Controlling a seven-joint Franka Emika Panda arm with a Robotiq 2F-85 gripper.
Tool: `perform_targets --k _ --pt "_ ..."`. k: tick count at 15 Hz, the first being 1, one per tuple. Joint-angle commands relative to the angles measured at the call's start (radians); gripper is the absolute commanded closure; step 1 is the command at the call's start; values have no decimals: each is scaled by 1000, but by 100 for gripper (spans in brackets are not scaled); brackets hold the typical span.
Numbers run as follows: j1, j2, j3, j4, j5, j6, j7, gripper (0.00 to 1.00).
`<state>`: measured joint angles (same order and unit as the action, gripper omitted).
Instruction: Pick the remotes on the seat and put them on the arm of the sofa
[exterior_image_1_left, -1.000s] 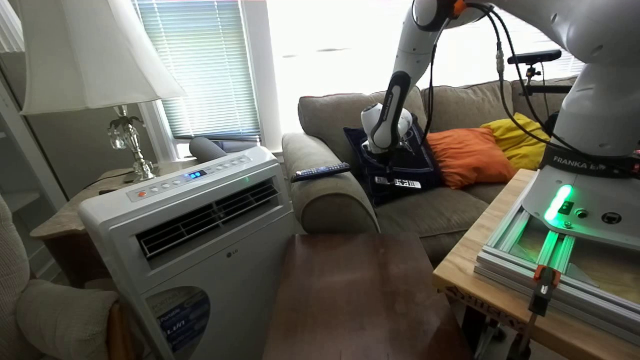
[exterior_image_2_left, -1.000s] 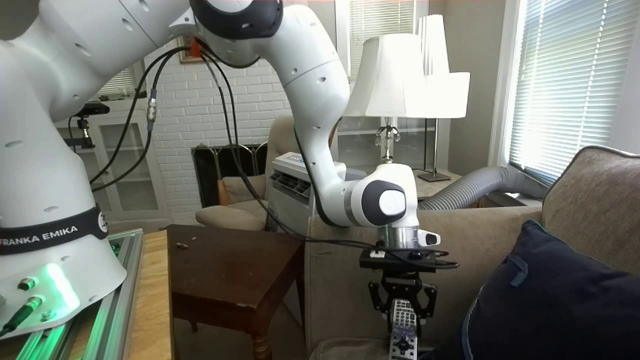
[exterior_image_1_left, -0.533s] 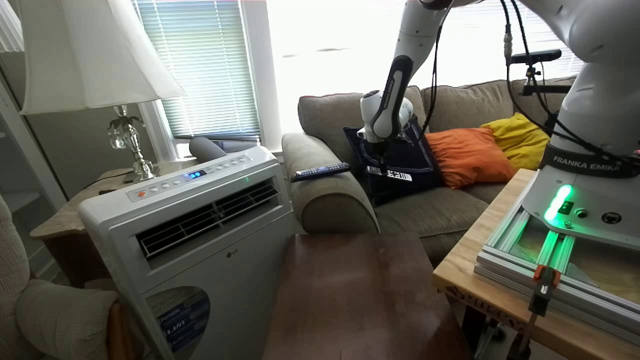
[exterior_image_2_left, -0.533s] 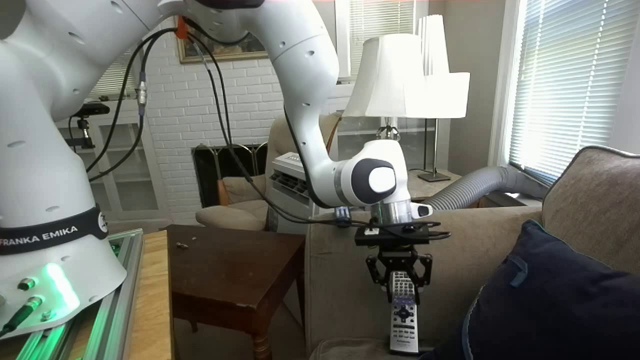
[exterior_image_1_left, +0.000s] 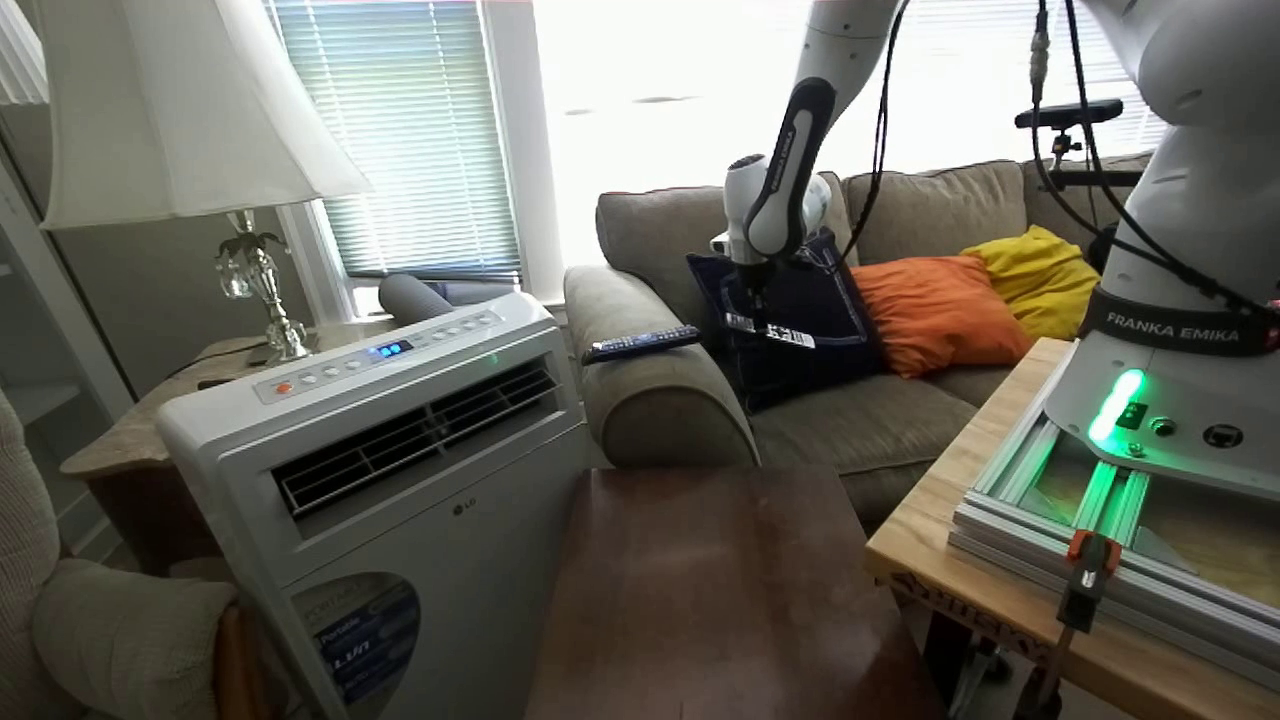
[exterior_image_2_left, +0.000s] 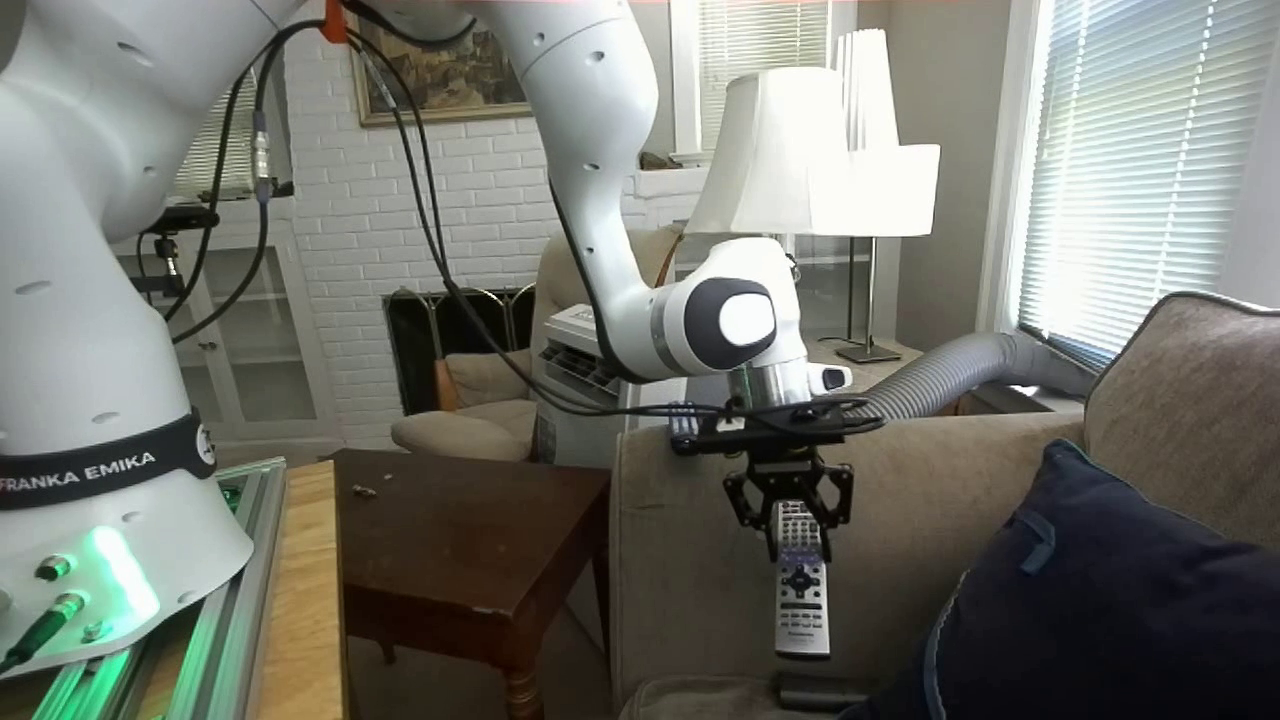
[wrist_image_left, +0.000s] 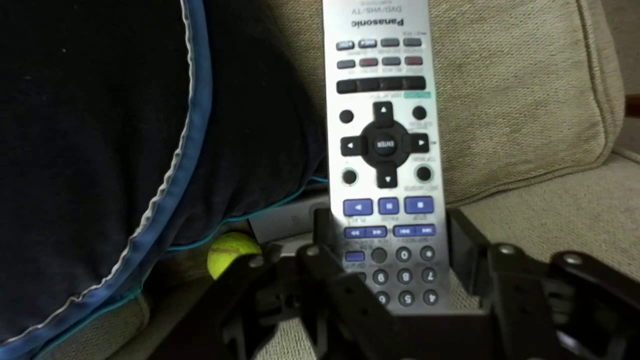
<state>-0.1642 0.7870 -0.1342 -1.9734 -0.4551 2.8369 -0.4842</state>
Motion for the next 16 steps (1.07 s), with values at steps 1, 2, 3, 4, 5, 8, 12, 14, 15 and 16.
perform_targets --k 1,2,3,4,5,8,12,14,15,16 --pt "29 -74 2 -71 -11 23 20 68" --pt "42 -84 -2 -77 -15 27 25 68" --pt "53 -90 -5 -81 -17 33 32 68" --pt "64 -103 -5 -87 -18 35 35 68" --pt "73 -110 -2 -88 -18 34 35 68" --pt "112 -138 -6 -84 -27 28 40 68" --pt "174 -173 -18 -64 -50 -5 44 68" --pt "200 -189 -14 -50 -61 -46 39 68" --pt "208 -196 -5 -42 -65 -69 29 68" --pt "217 -200 0 -34 -69 -89 29 68"
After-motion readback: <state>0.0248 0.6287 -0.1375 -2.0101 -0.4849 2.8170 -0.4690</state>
